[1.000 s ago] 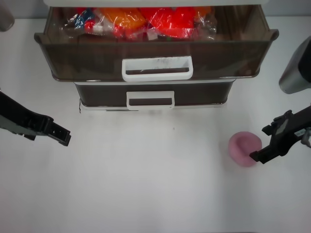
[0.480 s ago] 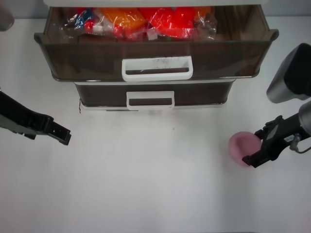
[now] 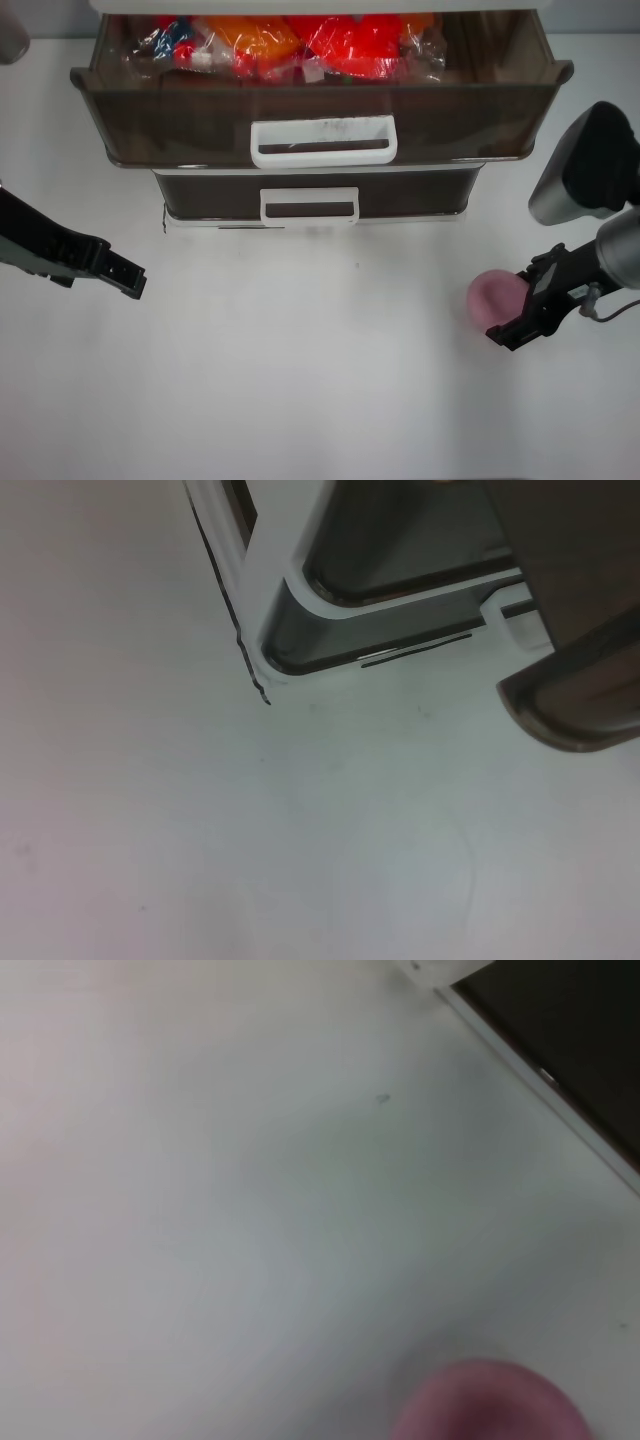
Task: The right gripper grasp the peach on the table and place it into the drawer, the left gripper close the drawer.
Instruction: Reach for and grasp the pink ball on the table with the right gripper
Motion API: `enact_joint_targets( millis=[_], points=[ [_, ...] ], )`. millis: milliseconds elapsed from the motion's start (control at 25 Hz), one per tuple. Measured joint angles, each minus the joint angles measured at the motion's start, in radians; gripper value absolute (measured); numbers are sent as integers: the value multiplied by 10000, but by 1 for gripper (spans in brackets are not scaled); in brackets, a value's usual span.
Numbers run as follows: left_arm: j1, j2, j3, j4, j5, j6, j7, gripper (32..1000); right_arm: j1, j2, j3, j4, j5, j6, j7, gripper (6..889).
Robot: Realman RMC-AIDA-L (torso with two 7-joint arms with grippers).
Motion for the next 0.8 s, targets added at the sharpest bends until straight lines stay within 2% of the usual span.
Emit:
enact_joint_targets(
  millis=[280,440,800],
  points=[
    [2,0,0,-1,0,15,12,859,29,1,-496,329,11,-588,58,861],
    [6,0,0,-1,0,24,14,859,33,1,-527,342,28,-674,100,863],
    [25,0,0,-1,0,104,45,859,36,-1,-506,342,9,-737,220,770]
  ],
)
